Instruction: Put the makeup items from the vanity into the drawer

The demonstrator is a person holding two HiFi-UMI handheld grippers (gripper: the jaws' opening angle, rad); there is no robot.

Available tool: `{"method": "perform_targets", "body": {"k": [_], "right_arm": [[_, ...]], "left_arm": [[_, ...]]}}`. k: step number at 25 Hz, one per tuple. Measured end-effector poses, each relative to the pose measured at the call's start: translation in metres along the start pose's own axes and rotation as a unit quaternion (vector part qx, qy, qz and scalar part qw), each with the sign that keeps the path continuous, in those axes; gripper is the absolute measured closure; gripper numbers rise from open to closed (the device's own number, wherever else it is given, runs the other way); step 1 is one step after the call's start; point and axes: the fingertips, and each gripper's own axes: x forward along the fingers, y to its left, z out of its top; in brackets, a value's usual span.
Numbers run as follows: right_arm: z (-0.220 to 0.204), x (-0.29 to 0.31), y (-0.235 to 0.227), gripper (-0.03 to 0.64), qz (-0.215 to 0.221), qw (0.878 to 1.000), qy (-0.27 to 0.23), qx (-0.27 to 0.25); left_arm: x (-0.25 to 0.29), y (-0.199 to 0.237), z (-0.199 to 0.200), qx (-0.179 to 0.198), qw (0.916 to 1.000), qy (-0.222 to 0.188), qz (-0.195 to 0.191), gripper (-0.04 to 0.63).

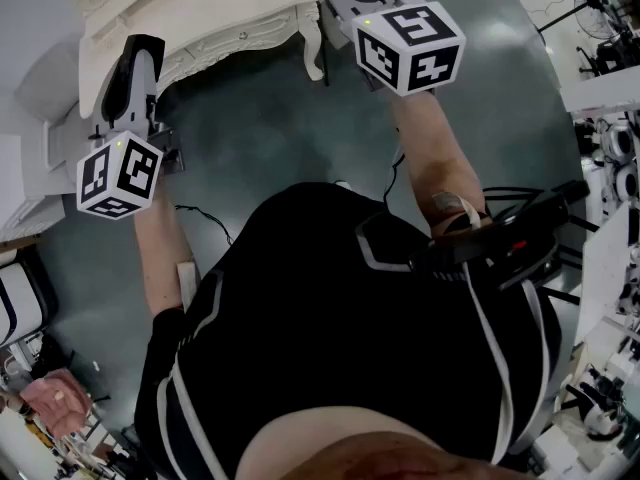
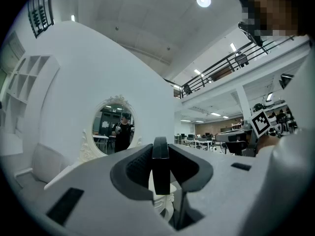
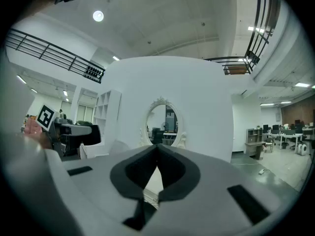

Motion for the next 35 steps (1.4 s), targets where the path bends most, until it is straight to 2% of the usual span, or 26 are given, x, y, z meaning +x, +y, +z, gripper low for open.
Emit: {"method": "perform_targets", "body": {"k": [11,16,29,35], "right_arm": [[0.000,-0.002,0.000,0.612,-0.017,1.000,-0.005,0.006],[-0.002,-0.001,0.011,0.612,-0.014,1.000,0.000,-0.011],[-0.007,0.027,0.052,0.612,-0.035,0.999,0.008,-0.017],[-0.010,0.050,0.044,0.612,-0.025,1.000,0.011,-0.014]], "left_arm": [[-0.002,0.007,-0.009,-0.007,0.9999,0.007,-0.006,0.503],[-0.007,0.010,-0.014,-0.008,0.9999,0.004,-0.011,0.503],[-0.008,0.061,-0.022,-0.018,0.9990,-0.005,-0.040,0.503],[0.009,0.069,-0.027,-0.018,0.9991,-0.002,-0.039,0.503]]}}
